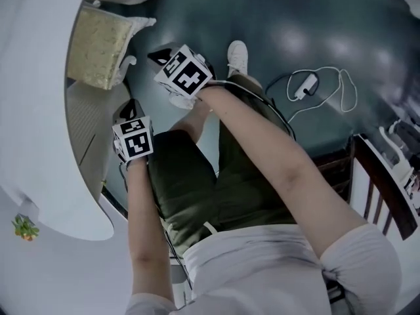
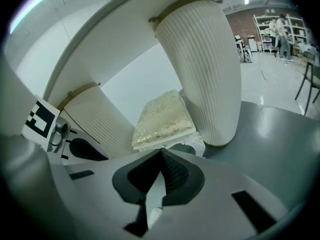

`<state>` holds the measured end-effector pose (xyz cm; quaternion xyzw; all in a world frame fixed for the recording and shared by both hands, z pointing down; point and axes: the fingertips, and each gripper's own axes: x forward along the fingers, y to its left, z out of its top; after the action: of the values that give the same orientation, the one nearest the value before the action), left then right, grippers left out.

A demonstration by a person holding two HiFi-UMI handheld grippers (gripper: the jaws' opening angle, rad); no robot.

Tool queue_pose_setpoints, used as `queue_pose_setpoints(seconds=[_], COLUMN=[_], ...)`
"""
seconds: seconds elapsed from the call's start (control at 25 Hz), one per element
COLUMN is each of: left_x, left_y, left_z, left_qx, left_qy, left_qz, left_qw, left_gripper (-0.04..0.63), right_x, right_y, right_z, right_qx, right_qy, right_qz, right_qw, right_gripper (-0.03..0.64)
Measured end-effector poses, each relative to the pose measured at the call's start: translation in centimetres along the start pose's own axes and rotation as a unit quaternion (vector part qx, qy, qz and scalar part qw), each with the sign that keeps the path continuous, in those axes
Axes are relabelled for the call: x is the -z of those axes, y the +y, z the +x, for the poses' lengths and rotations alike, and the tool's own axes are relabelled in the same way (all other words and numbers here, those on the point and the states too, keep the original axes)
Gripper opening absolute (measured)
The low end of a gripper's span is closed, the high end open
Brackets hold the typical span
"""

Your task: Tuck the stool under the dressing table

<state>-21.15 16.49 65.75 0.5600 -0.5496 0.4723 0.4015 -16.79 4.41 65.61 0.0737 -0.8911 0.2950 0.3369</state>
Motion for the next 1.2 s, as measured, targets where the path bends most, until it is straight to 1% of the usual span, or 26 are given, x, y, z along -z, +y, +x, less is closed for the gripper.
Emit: queue_pose_setpoints(seconds=[0.28, 0.4, 0.56, 0.84, 1.08, 1.2], left_x=[-4.1, -5.8, -8.8, -13.9, -18.1, -19.9], left_y=[-2.4, -3.0, -3.5, -3.5, -3.2, -3.5], left_z=[-4.5, -6.9, -10.8, -17.4, -23.8, -26.4], left_qx=[0.037, 0.049, 0.065, 0.062, 0.042, 0.042], left_qy=[-0.037, -0.056, -0.1, -0.168, -0.216, -0.236], left_qz=[-0.018, -0.035, -0.057, -0.079, -0.073, -0.091], left_qw=[0.9985, 0.9966, 0.9912, 0.9807, 0.9727, 0.9666], left_gripper=[0.003, 0.003, 0.003, 0.003, 0.003, 0.003], right_x=[-1.5, -2.8, -5.1, -10.0, -15.0, -17.6], right_y=[0.2, 0.1, 0.3, 1.2, 2.9, 3.7], right_z=[-7.4, -10.5, -14.5, -21.8, -27.7, -30.6], right_qx=[0.003, 0.009, 0.006, 0.006, -0.003, -0.002], right_qy=[-0.01, -0.013, -0.022, -0.051, -0.09, -0.106], right_qz=[0.001, -0.003, -0.013, -0.03, -0.034, -0.054], right_qw=[1.0, 1.0, 1.0, 0.998, 0.995, 0.993], right_gripper=[0.009, 0.009, 0.009, 0.009, 0.009, 0.009])
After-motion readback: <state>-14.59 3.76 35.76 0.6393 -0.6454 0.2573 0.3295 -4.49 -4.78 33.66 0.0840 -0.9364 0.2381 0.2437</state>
